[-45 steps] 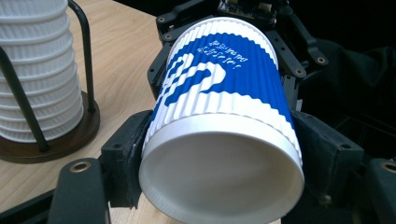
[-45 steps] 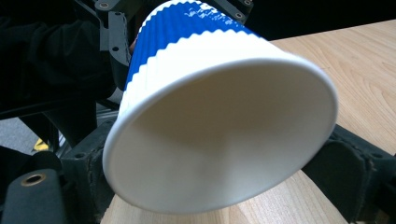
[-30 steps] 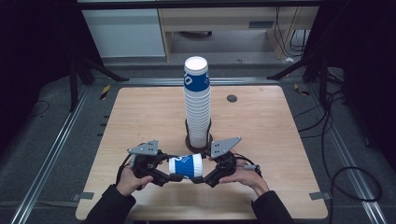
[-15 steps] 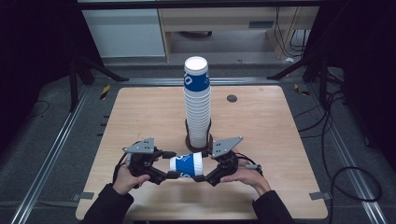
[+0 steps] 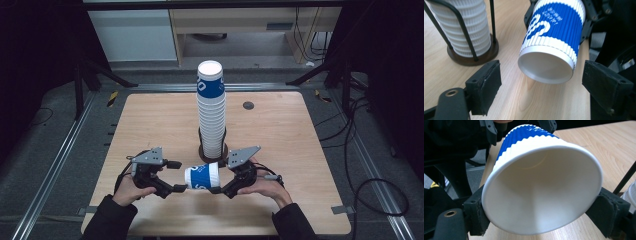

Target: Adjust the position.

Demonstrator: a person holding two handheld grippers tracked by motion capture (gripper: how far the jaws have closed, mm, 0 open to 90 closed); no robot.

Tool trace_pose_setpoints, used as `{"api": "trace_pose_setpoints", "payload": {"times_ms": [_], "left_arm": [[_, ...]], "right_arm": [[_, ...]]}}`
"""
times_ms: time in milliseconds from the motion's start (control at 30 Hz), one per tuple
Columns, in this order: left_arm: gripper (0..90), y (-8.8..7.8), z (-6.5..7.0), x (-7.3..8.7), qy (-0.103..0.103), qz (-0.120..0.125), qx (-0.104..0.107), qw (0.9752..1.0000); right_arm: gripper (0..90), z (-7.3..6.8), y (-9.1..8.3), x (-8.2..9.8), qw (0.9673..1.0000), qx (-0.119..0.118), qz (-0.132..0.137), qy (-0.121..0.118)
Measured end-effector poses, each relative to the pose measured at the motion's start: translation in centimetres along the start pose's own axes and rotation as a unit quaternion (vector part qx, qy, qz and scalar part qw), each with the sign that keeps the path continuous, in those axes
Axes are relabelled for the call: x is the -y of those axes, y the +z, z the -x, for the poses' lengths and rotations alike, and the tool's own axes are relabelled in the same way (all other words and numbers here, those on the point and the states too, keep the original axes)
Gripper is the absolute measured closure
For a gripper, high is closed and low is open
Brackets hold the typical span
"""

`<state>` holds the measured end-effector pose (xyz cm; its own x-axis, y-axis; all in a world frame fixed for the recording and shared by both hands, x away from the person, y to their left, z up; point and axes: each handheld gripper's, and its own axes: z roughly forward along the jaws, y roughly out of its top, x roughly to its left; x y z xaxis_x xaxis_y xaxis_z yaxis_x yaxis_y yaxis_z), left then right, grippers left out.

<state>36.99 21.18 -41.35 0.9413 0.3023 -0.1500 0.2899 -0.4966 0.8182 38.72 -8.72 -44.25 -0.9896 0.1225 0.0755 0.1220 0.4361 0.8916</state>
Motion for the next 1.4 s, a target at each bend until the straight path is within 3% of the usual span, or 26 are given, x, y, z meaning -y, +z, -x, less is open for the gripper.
{"api": "trace_pose_setpoints", "payload": {"times_ms": [67,167,267,300,533,700,900,1133,1233,1333,1400], "left_arm": [[14.9,0.2,0.0,0.0,0.003,-0.009,-0.002,1.0],[14.4,1.3,0.3,0.2,0.021,-0.05,-0.002,0.9985],[14.3,1.7,0.5,0.3,0.028,-0.067,-0.001,0.9974],[14.3,2.1,0.7,0.4,0.036,-0.084,0.004,0.9958],[14.5,3.7,1.3,0.6,0.06,-0.136,0.017,0.9887],[16.3,4.5,1.5,0.8,0.064,-0.156,0.018,0.9856],[26.4,4.9,1.6,0.9,0.062,-0.162,0.022,0.9847],[27.1,4.7,1.5,0.9,0.064,-0.156,0.024,0.9854],[27.1,4.2,1.3,0.8,0.055,-0.131,0.021,0.9897],[27.1,3.8,1.0,0.8,0.053,-0.123,0.014,0.9909],[27.1,3.2,0.5,0.8,0.041,-0.098,0.004,0.9943]], "right_arm": [[16.5,0.0,0.1,0.0,1.0,0.0,-0.005,-0.002],[16.5,-0.1,0.9,0.3,0.9995,0.0,-0.031,-0.007],[16.5,-0.2,1.3,0.4,0.9991,-0.004,-0.04,-0.009],[16.5,-0.3,1.7,0.5,0.9985,-0.007,-0.052,-0.013],[16.5,-0.8,3.0,0.6,0.9961,-0.02,-0.082,-0.026],[16.5,-1.0,3.6,0.7,0.9949,-0.028,-0.092,-0.03],[16.5,-1.2,3.9,0.6,0.9946,-0.034,-0.092,-0.032],[15.0,-1.1,3.8,0.6,0.995,-0.035,-0.089,-0.031],[11.7,-1.0,3.4,0.4,0.9969,-0.023,-0.069,-0.03],[9.7,-0.7,2.8,0.2,0.9983,-0.011,-0.054,-0.018],[9.4,-0.5,2.3,0.0,0.9992,-0.004,-0.039,-0.008]]}}
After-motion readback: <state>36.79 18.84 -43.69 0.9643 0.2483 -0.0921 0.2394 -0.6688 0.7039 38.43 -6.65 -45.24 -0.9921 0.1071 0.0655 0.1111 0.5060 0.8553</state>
